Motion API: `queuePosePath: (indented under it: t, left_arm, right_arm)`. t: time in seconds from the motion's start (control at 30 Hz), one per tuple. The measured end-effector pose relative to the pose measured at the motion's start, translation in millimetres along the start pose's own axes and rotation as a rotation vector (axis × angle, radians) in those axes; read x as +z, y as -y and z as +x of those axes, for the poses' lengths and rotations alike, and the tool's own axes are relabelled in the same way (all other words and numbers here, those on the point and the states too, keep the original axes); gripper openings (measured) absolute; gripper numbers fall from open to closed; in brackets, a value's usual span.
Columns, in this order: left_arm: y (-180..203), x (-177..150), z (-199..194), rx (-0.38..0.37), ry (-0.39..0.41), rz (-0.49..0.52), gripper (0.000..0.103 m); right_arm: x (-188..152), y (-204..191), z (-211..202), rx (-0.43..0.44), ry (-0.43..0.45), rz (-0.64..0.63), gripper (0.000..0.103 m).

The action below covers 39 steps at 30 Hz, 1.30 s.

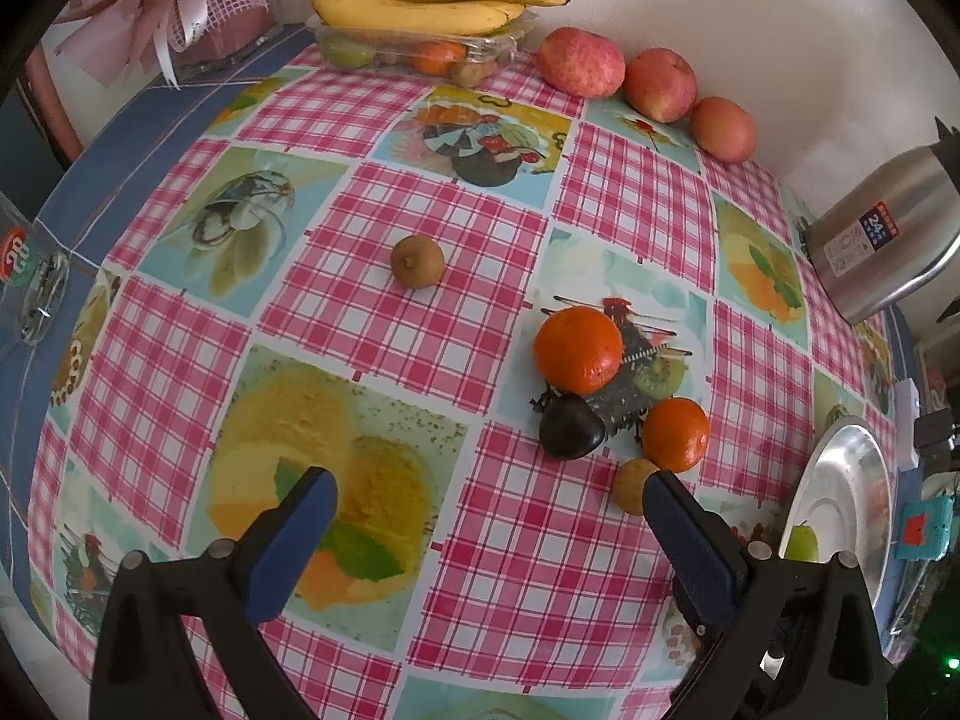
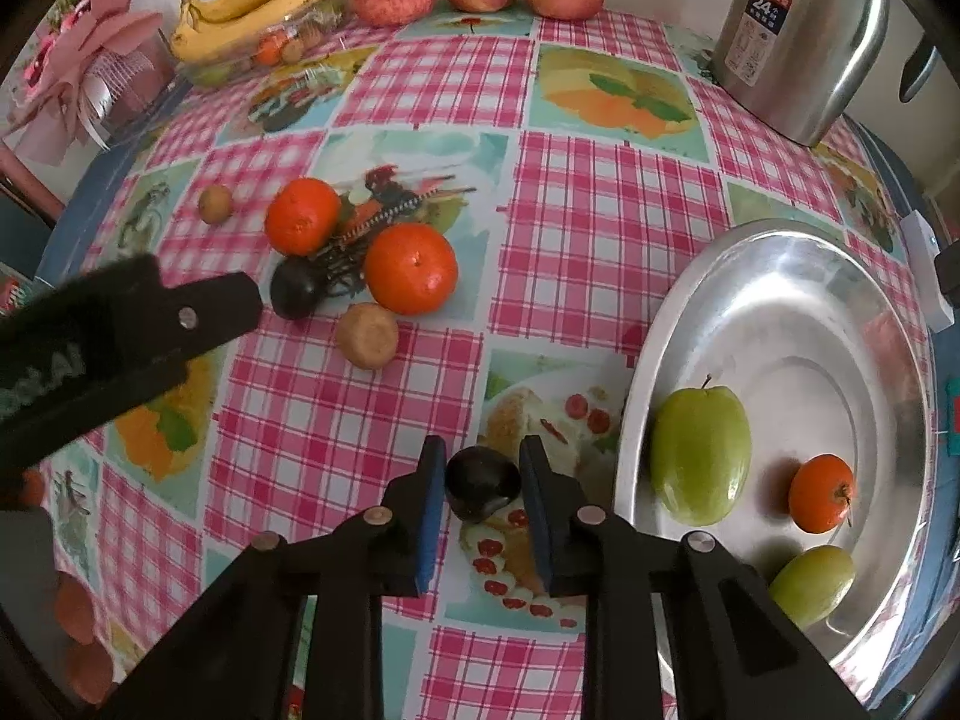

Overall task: Organize fruits
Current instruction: 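Close the right tool on a second dark plum, then close the left tool on the small brown kiwi while the right tool holds the plum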

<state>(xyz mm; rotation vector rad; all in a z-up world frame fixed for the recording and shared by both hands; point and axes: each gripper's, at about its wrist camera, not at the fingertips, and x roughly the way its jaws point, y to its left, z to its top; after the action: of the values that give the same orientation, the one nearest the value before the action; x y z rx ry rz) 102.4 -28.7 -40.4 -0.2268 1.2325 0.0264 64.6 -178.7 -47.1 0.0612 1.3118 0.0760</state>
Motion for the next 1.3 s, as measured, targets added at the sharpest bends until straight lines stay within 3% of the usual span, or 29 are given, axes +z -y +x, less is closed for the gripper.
queuePosePath:
  t: [0.13, 0.33, 0.53, 0.7, 0.77, 0.83, 0.97, 1.3]
  left_arm:
    - [-2.2, 0.0, -0.9, -0.014, 0.007, -0.023, 0.103]
    - [-8.4, 1.6, -2.0, -0.039, 0.023, -0.063, 0.101]
    - [6.0, 0.8, 10.7, -0.145, -0.03, -0.048, 0.084]
    - [23.7, 0.8, 19.3, -0.178, -0.048, 0.001, 0.063]
    - [27.1, 0.6, 23.9, -0.202, -0.064, 0.003, 0.051]
    - [29.4, 0.2, 28.1, -0.208, -0.076, 0.009, 0.046]
    - [31.6, -1.0, 33.7, -0.242, -0.097, 0.005, 0.039]
    - [43.7, -3.9, 41.5, -0.24, -0.108, 0.046, 0.034]
  right_arm:
    - [3.4, 5.9, -18.5, 0.057, 0.052, 0.034, 0.026]
    - [5.9, 22.0, -36.7, 0.037, 0.12, 0.088, 0.026]
    - [3.9, 44.7, -50.1, 0.036, 0.165, 0.16, 0.026]
    - [3.1, 51.0, -51.7, 0.044, 0.172, 0.183, 0.026]
    - [3.1, 51.2, -52.2, 0.046, 0.174, 0.185, 0.026]
    - [3.1, 51.3, -51.9, 0.048, 0.174, 0.186, 0.026]
    - [3.0, 51.4, -51.7, 0.049, 0.173, 0.187, 0.026]
    - [2.0, 52.4, -49.4, 0.054, 0.168, 0.193, 0.026]
